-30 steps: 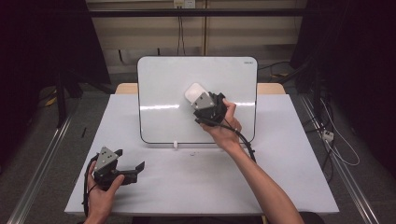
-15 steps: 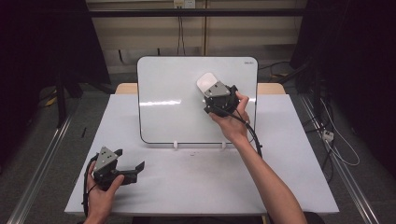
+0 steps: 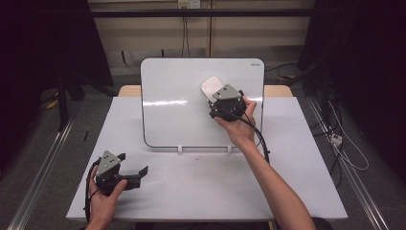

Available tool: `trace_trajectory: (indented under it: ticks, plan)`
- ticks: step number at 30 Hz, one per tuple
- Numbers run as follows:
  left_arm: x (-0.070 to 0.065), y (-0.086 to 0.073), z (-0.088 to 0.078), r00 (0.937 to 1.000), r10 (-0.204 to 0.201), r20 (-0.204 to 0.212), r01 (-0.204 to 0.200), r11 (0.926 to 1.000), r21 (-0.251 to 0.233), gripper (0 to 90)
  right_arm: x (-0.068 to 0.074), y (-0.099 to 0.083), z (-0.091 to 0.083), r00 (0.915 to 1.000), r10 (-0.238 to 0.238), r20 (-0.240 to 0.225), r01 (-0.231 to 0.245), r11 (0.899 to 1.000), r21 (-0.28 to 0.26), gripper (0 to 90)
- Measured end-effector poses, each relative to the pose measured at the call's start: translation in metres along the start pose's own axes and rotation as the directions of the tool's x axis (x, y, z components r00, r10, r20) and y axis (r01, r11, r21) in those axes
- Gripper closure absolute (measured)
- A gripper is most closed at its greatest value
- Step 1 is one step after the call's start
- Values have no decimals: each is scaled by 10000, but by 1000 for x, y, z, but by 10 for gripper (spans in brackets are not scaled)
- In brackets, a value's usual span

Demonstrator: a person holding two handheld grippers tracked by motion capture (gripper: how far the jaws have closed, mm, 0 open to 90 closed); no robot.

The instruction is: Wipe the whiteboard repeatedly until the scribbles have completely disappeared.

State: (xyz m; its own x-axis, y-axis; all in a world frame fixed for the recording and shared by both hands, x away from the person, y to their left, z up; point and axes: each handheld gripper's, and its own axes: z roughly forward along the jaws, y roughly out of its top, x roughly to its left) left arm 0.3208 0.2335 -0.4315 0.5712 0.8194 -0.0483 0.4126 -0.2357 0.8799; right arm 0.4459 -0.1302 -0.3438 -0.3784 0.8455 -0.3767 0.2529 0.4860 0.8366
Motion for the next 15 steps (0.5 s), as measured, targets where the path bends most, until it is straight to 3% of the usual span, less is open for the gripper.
trace_trajectory:
  ticks: [6,10,15]
  plan:
    - [0,0,0,10000,17,20,-17,10000,19,46,-1,0,-1,10000,49,-62,-50,9999,-146,318]
    - [0,0,1,10000,13,8,-13,10000,72,46,-2,7,-13,10000,50,50,-47,9978,-667,318]
    - [0,-1,0,10000,1,-38,-1,10000,52,46,-5,5,-18,10000,88,-46,-91,9976,-693,318]
